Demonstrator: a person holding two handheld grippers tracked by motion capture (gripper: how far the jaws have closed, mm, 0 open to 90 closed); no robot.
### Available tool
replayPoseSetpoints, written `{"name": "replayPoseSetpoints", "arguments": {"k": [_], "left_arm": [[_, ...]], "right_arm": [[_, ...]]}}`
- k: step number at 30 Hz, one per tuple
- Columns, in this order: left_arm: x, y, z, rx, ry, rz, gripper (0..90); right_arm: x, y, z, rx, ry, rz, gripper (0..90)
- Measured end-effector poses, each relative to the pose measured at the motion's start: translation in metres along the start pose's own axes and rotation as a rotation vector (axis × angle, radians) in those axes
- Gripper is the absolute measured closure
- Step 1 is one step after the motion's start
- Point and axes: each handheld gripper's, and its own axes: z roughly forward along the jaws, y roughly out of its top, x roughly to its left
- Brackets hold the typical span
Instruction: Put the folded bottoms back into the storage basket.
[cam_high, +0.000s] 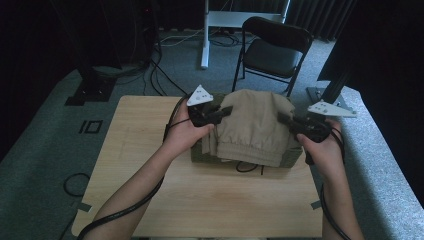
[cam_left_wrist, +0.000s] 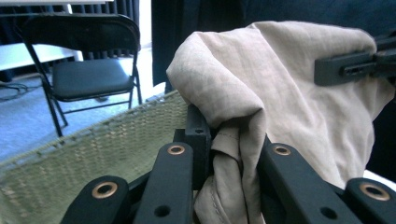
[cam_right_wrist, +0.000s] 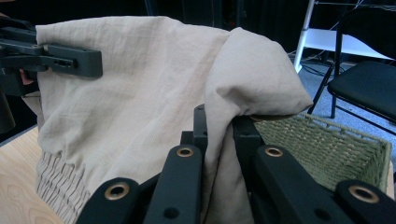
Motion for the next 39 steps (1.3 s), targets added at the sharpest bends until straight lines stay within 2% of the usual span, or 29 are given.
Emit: {"name": "replayPoseSetpoints", "arguments": {"k": [1,6,7,11,18,20,24,25,28,29,30,31,32,33,34,35,36,37,38,39], "left_arm": [[0.006,0.006,0.002,-0.011,0.004,-0.017,80.7],[0.016,0.014,0.007,-0.033,0.005,-0.037,80.7],[0.02,0.019,0.009,-0.049,0.009,-0.051,80.7],[0.027,0.031,0.017,-0.064,0.019,-0.058,80.7],[0.039,0.037,0.031,-0.073,0.043,-0.063,80.7],[0.044,0.039,0.038,-0.073,0.052,-0.071,80.7],[0.053,0.04,0.048,-0.059,0.069,-0.075,80.7],[0.059,0.037,0.056,-0.052,0.084,-0.084,80.7],[0.065,0.03,0.064,-0.047,0.092,-0.104,80.7],[0.069,0.021,0.072,-0.033,0.092,-0.13,80.7],[0.069,0.021,0.072,-0.033,0.092,-0.13,80.7],[0.073,0.01,0.08,-0.019,0.102,-0.139,80.7],[0.073,0.01,0.08,-0.019,0.102,-0.139,80.6],[0.076,-0.003,0.088,0.001,0.102,-0.154,80.7],[0.076,-0.003,0.088,0.001,0.102,-0.154,80.6],[0.08,-0.013,0.094,0.017,0.108,-0.164,80.6],[0.08,-0.013,0.094,0.017,0.108,-0.164,80.6],[0.082,-0.021,0.099,0.032,0.102,-0.186,80.6],[0.082,-0.021,0.099,0.032,0.102,-0.186,80.6],[0.083,-0.03,0.105,0.054,0.106,-0.191,80.6]], "right_arm": [[-0.003,0.006,0.003,-0.002,-0.005,0.001,84.2],[-0.009,0.017,0.008,-0.012,-0.008,0.011,84.3],[-0.013,0.023,0.011,-0.018,-0.006,0.023,84.2],[-0.021,0.035,0.018,-0.023,-0.017,0.045,84.3],[-0.034,0.048,0.032,-0.026,-0.031,0.061,84.2],[-0.043,0.052,0.041,-0.026,-0.034,0.081,84.3],[-0.051,0.055,0.052,-0.015,-0.042,0.088,84.3],[-0.055,0.054,0.061,-0.008,-0.043,0.091,84.3],[-0.059,0.05,0.07,0.002,-0.04,0.102,84.2],[-0.064,0.043,0.081,0.015,-0.045,0.111,84.2],[-0.066,0.039,0.085,0.023,-0.045,0.116,84.2],[-0.07,0.033,0.091,0.034,-0.049,0.128,84.2],[-0.072,0.029,0.094,0.042,-0.044,0.138,84.2],[-0.076,0.021,0.1,0.053,-0.038,0.158,84.2],[-0.076,0.021,0.1,0.053,-0.038,0.158,84.2],[-0.082,0.007,0.108,0.07,-0.028,0.182,84.2],[-0.082,0.007,0.108,0.07,-0.028,0.182,84.2],[-0.086,-0.002,0.114,0.083,-0.023,0.203,84.2],[-0.087,-0.006,0.117,0.09,-0.025,0.203,84.1],[-0.089,-0.012,0.121,0.106,-0.031,0.209,84.1]]}}
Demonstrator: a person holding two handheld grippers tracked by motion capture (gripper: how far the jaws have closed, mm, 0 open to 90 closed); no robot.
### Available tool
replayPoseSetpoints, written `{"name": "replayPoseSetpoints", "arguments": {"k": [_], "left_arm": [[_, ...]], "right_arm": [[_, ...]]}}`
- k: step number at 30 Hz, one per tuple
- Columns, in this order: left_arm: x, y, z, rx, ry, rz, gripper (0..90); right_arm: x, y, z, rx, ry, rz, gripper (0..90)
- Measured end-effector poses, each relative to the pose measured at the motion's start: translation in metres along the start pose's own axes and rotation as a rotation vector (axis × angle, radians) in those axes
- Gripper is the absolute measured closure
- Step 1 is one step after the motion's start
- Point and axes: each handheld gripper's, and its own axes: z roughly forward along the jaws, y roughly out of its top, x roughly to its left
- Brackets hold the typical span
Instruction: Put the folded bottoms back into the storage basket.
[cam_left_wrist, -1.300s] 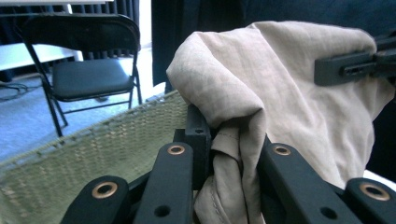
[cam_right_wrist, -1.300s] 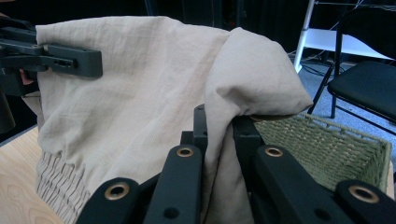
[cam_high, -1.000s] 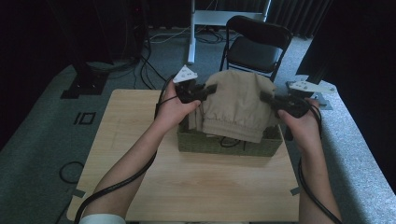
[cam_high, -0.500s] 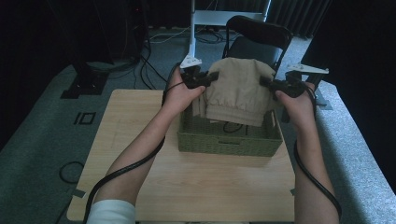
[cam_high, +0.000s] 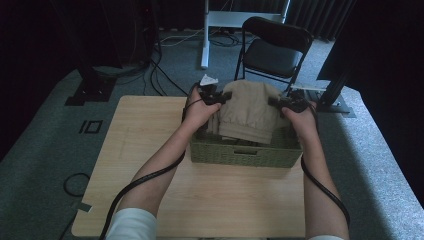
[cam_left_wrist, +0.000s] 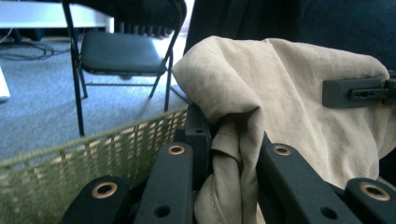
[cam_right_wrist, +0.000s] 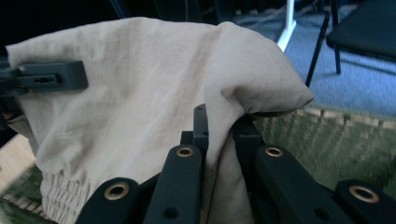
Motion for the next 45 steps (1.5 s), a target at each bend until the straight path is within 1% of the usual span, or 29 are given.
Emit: {"name": "replayPoseSetpoints", "arguments": {"k": [1,2,3,4,5,6,7,8,9,10,12,13,15,19,21,22,24,26,28,30,32,33,36,39,40,42,43,45], "left_arm": [[0.0,0.0,0.0,0.0,0.0,0.0,80.6],[0.001,-0.004,0.002,0.005,0.001,-0.005,80.6],[0.002,-0.007,0.005,0.011,0.001,-0.01,80.6],[0.004,-0.014,0.008,0.021,0.008,-0.01,80.6],[0.004,-0.014,0.008,0.021,0.008,-0.01,80.6],[0.006,-0.021,0.012,0.036,0.019,-0.007,80.5],[0.006,-0.021,0.012,0.036,0.019,-0.007,80.5],[0.007,-0.025,0.015,0.047,0.02,-0.01,80.5],[0.008,-0.031,0.018,0.051,0.023,-0.023,80.5],[0.009,-0.034,0.02,0.06,0.024,-0.025,80.5],[0.01,-0.039,0.024,0.085,0.033,-0.019,80.3],[0.012,-0.042,0.025,0.095,0.036,-0.025,80.3],[0.014,-0.047,0.029,0.112,0.04,-0.044,80.1],[0.017,-0.054,0.035,0.129,0.048,-0.053,79.5],[0.018,-0.057,0.037,0.123,0.05,-0.059,79.0],[0.019,-0.057,0.038,0.125,0.056,-0.059,79.0],[0.022,-0.058,0.04,0.128,0.059,-0.07,78.8],[0.024,-0.059,0.042,0.131,0.07,-0.066,78.8],[0.025,-0.06,0.043,0.132,0.071,-0.07,78.8],[0.025,-0.062,0.045,0.137,0.078,-0.051,78.8],[0.025,-0.064,0.047,0.141,0.078,-0.054,78.8],[0.027,-0.065,0.049,0.14,0.084,-0.05,78.8],[0.03,-0.066,0.052,0.14,0.092,-0.059,78.3],[0.03,-0.068,0.056,0.157,0.093,-0.032,78.2],[0.031,-0.069,0.057,0.169,0.092,-0.034,78.2],[0.033,-0.07,0.059,0.175,0.1,-0.042,77.9],[0.034,-0.07,0.061,0.186,0.105,-0.051,77.9],[0.035,-0.07,0.063,0.188,0.114,-0.052,77.7]], "right_arm": [[0.0,0.0,0.0,0.0,0.0,0.0,84.1],[-0.004,-0.008,0.007,0.015,-0.004,0.008,84.1],[-0.004,-0.008,0.007,0.015,-0.004,0.008,84.1],[-0.007,-0.015,0.013,0.033,-0.009,0.019,84.1],[-0.008,-0.018,0.015,0.038,-0.009,0.021,84.1],[-0.01,-0.022,0.017,0.045,-0.007,0.025,84.1],[-0.01,-0.022,0.017,0.045,-0.007,0.025,84.1],[-0.011,-0.024,0.019,0.048,-0.009,0.028,84.1],[-0.012,-0.028,0.021,0.053,-0.01,0.033,84.1],[-0.015,-0.034,0.026,0.065,-0.018,0.044,84.1],[-0.016,-0.039,0.031,0.085,-0.025,0.046,84.1],[-0.017,-0.041,0.033,0.097,-0.034,0.044,84.1],[-0.018,-0.045,0.037,0.111,-0.035,0.046,84.1],[-0.022,-0.051,0.044,0.124,-0.047,0.053,84.1],[-0.023,-0.052,0.046,0.124,-0.05,0.066,84.1],[-0.024,-0.052,0.047,0.121,-0.058,0.061,84.1],[-0.024,-0.051,0.049,0.131,-0.063,0.053,84.0],[-0.025,-0.052,0.052,0.132,-0.078,0.044,84.0],[-0.026,-0.053,0.054,0.136,-0.08,0.048,84.0],[-0.028,-0.055,0.057,0.144,-0.088,0.056,84.0],[-0.03,-0.057,0.06,0.151,-0.097,0.061,84.0],[-0.031,-0.057,0.061,0.152,-0.1,0.061,84.0],[-0.032,-0.057,0.066,0.159,-0.112,0.059,84.0],[-0.032,-0.058,0.072,0.175,-0.134,0.046,84.0],[-0.032,-0.058,0.074,0.179,-0.136,0.047,84.0],[-0.034,-0.059,0.078,0.188,-0.146,0.049,84.0],[-0.035,-0.06,0.08,0.194,-0.152,0.062,84.0],[-0.037,-0.061,0.084,0.2,-0.16,0.074,84.0]]}}
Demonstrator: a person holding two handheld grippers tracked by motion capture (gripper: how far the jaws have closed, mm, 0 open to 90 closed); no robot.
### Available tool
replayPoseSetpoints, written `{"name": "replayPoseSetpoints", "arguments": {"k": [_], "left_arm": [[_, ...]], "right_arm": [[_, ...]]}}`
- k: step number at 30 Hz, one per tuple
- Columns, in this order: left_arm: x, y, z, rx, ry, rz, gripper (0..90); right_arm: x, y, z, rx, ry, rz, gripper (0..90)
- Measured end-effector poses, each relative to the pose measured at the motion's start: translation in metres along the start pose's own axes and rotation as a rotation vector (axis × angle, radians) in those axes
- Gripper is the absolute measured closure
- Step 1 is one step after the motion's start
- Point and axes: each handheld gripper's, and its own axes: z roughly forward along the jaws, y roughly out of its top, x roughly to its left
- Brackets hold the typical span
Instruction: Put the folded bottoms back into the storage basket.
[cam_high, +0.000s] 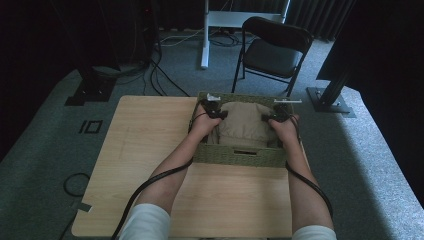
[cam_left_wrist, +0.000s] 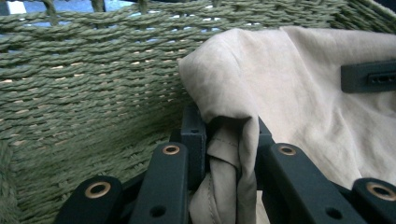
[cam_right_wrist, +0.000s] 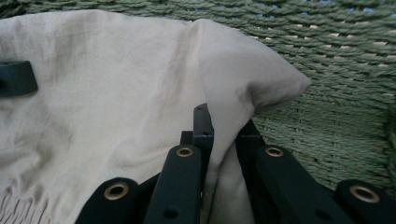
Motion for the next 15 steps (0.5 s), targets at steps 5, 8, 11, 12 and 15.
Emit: {"name": "replayPoseSetpoints", "arguments": {"k": [5,8,11,12,15], "left_arm": [[0.0,-0.002,0.007,0.01,0.013,-0.013,76.6],[-0.001,0.0,0.011,0.025,0.029,-0.031,75.7],[-0.001,0.002,0.017,0.04,0.037,-0.027,73.8],[0.0,0.002,0.018,0.041,0.046,-0.032,73.0],[0.004,0.002,0.022,0.044,0.061,-0.039,70.7]], "right_arm": [[-0.004,0.001,0.01,0.032,-0.018,0.019,83.8],[-0.006,0.001,0.015,0.046,-0.025,0.029,83.6],[-0.008,0.001,0.021,0.072,-0.041,0.029,83.4],[-0.008,0.001,0.022,0.077,-0.045,0.033,83.3],[-0.01,0.002,0.026,0.09,-0.049,0.039,82.5]]}}
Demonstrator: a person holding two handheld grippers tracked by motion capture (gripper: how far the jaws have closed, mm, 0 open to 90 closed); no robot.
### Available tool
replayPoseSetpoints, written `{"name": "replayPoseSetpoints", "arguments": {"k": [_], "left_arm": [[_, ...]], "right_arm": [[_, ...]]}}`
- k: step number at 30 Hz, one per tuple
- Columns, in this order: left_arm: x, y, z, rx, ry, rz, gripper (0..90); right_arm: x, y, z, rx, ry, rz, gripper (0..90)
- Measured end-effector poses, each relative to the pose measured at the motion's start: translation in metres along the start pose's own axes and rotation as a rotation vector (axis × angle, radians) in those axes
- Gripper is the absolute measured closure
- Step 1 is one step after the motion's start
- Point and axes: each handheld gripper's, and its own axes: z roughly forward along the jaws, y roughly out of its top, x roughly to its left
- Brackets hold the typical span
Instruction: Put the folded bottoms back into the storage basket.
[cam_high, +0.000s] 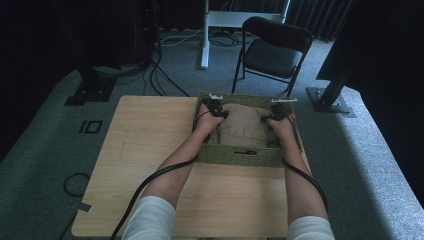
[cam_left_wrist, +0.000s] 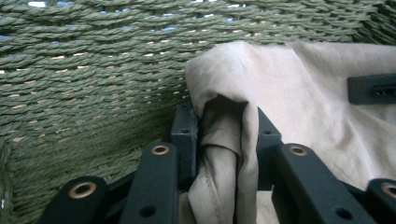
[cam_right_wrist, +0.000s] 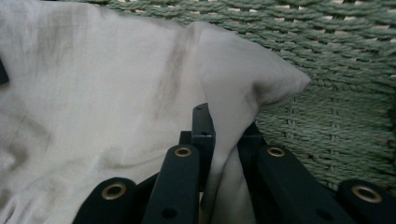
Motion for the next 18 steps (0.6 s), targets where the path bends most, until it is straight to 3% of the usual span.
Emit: {"name": "replayPoseSetpoints", "arguments": {"k": [2,4,6,9,11,13,15,16,18], "left_arm": [[0.002,-0.001,0.003,0.014,0.009,-0.01,64.5],[0.003,-0.003,0.007,0.015,0.028,-0.014,52.6],[0.003,-0.004,0.009,0.032,0.046,0.011,45.6],[0.003,-0.007,0.01,0.09,0.061,0.043,36.4],[0.002,-0.007,0.009,0.088,0.094,0.059,27.8],[0.002,-0.007,0.006,0.092,0.131,0.074,26.5],[0.0,-0.006,0.002,0.087,0.126,0.054,24.6],[-0.001,-0.006,0.0,0.086,0.12,0.054,24.6],[-0.004,-0.003,-0.006,0.062,0.096,0.042,24.5]], "right_arm": [[-0.001,0.0,0.003,0.006,-0.005,0.01,78.6],[-0.003,-0.001,0.007,0.011,-0.01,0.002,70.1],[-0.004,-0.001,0.008,0.006,-0.033,-0.021,60.1],[-0.003,-0.002,0.01,0.023,-0.019,-0.02,48.7],[-0.003,-0.003,0.009,0.022,-0.017,-0.032,42.4],[-0.002,-0.003,0.007,0.025,-0.032,-0.044,34.7],[0.0,-0.002,0.004,0.025,-0.04,-0.056,25.3],[0.001,-0.002,0.002,0.026,-0.05,-0.031,20.4],[0.004,0.0,-0.003,-0.002,-0.069,0.001,21.1]]}}
